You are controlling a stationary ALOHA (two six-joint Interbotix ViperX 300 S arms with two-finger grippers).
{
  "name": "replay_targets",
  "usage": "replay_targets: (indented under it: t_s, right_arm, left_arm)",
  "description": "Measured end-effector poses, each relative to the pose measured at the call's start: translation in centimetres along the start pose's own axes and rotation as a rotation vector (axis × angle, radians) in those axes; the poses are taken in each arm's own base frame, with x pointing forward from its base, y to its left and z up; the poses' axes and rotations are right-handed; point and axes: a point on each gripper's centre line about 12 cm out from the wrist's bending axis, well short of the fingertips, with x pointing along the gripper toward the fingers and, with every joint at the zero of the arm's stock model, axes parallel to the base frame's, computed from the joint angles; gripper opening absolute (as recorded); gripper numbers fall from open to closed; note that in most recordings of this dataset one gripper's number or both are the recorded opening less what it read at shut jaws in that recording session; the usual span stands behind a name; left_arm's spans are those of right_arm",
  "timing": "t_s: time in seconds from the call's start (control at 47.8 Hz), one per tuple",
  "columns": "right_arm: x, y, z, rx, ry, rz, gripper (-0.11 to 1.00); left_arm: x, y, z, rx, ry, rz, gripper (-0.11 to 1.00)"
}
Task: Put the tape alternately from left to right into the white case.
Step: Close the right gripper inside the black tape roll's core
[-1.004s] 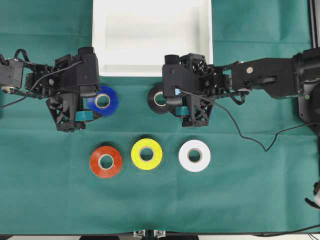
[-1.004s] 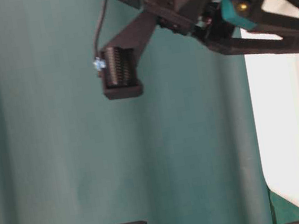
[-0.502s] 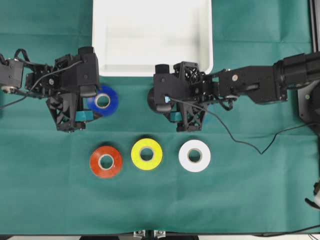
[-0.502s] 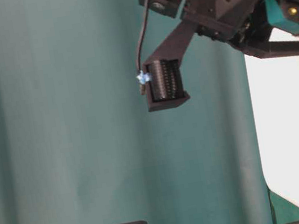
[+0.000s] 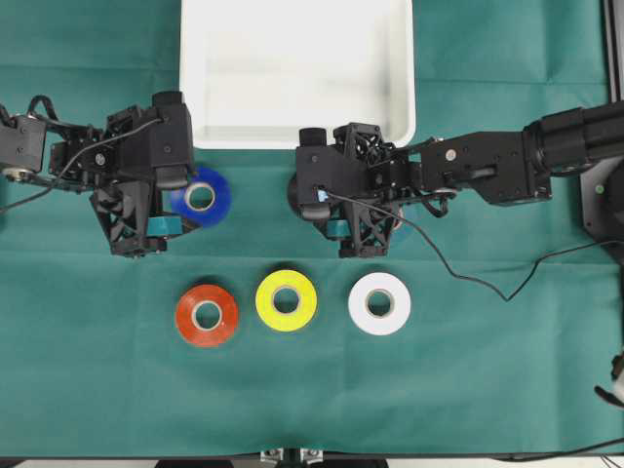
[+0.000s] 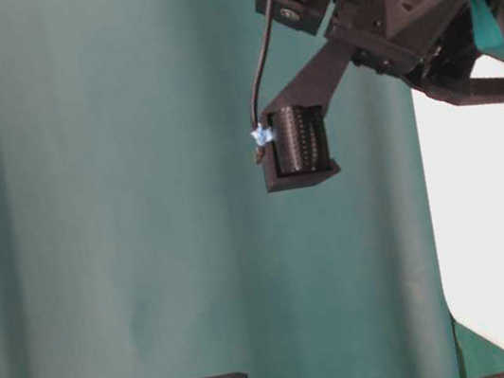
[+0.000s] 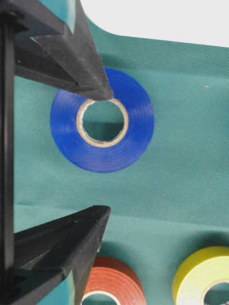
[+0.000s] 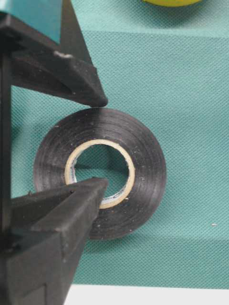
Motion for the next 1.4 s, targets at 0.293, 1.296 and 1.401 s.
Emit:
replay_targets:
  t_s: [0.293,1.296,1.401]
  right_arm:
    - [0.8,0.0,0.1,0.0,0.009,-0.001,0.72]
    - [1.4,0.1,0.3,0.002,0.058,-0.009,0.3]
    - [1.4,0.1,0.3,0.002,0.062,-0.009,0.3]
  left_arm:
    - [0.0,0.0,0.0,0.001,0.0,0.0,0.69]
    - [0.0,0.0,0.0,-0.002,0.0,0.0,0.69]
    - [0.0,0.0,0.0,-0.002,0.0,0.0,0.69]
